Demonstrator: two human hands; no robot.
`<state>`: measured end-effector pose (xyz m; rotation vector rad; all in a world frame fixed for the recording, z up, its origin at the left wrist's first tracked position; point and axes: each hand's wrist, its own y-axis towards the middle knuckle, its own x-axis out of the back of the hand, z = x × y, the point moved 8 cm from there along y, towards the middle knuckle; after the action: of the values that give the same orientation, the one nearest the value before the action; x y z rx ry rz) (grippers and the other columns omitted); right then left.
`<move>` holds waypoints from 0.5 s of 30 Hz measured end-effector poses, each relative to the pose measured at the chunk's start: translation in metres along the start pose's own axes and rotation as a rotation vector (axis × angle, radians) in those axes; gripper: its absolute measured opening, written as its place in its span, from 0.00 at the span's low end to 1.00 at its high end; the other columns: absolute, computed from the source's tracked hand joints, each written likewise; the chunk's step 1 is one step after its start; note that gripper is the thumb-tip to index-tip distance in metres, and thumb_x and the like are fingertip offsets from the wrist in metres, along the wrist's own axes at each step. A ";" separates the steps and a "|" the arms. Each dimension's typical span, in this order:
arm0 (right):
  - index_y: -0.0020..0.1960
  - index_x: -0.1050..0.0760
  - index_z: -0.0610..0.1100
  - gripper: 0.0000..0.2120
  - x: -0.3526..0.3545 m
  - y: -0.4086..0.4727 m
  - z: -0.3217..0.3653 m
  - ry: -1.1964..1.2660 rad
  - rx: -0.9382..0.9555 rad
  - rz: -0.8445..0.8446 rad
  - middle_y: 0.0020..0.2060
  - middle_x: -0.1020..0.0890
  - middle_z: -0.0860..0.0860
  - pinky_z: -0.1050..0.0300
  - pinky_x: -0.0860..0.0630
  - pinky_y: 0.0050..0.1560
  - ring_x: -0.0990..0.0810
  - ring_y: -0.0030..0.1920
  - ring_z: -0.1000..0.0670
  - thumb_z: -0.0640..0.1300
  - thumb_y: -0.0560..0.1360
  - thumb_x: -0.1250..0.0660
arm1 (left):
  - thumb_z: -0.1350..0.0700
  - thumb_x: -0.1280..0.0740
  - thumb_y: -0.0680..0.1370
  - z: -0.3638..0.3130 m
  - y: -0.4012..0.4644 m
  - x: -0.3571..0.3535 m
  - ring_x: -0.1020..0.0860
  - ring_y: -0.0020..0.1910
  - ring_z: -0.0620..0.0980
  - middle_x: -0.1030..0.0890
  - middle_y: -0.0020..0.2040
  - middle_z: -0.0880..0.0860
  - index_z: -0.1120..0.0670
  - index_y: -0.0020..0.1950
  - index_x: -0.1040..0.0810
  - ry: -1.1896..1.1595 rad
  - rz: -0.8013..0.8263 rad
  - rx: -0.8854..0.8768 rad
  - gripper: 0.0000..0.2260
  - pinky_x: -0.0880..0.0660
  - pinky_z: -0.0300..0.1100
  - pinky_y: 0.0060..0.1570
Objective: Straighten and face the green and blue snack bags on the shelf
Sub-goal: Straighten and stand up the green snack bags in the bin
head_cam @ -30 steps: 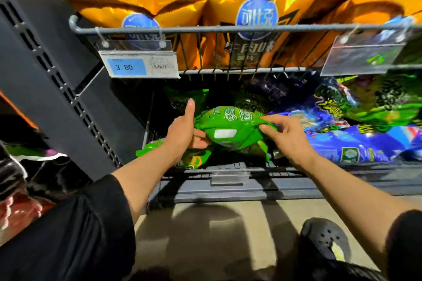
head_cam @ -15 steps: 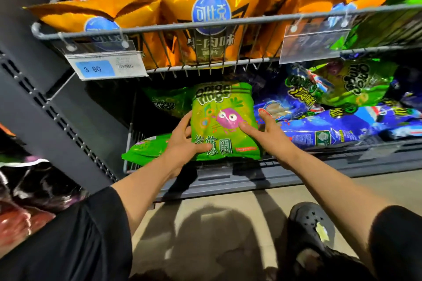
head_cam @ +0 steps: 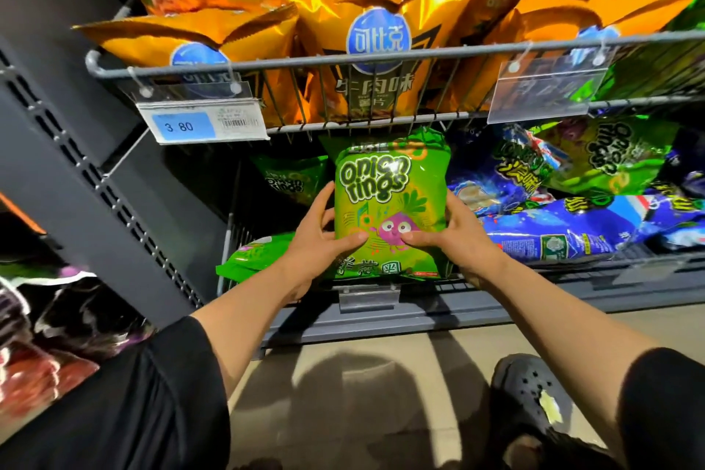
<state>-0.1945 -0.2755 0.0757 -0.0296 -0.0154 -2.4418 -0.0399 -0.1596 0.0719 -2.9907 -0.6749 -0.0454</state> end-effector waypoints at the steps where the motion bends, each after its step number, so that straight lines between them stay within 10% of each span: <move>1: 0.57 0.27 0.51 0.28 -0.001 0.001 0.001 0.008 -0.008 0.012 0.52 0.17 0.49 0.51 0.19 0.51 0.17 0.49 0.49 0.29 0.64 0.25 | 0.64 0.27 0.72 0.000 0.001 0.003 0.18 0.48 0.41 0.22 0.61 0.51 0.48 0.76 0.40 0.009 -0.020 0.012 0.38 0.20 0.36 0.46; 6: 0.67 0.32 0.41 0.29 -0.004 0.006 -0.005 0.103 -0.119 0.041 0.57 0.18 0.44 0.48 0.19 0.50 0.17 0.53 0.45 0.36 0.69 0.26 | 0.56 0.26 0.71 0.002 0.011 0.018 0.24 0.63 0.51 0.20 0.60 0.53 0.54 0.71 0.30 0.059 -0.087 0.059 0.29 0.25 0.49 0.62; 15: 0.65 0.29 0.48 0.23 -0.005 0.015 -0.010 0.091 -0.217 -0.013 0.55 0.18 0.50 0.59 0.20 0.38 0.15 0.46 0.52 0.50 0.72 0.29 | 0.59 0.27 0.73 0.003 0.012 0.021 0.18 0.53 0.48 0.18 0.58 0.54 0.54 0.69 0.28 0.009 -0.081 0.059 0.25 0.19 0.38 0.46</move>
<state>-0.1813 -0.2838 0.0652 -0.0151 0.2909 -2.4449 -0.0156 -0.1611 0.0689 -2.9042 -0.7813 -0.0422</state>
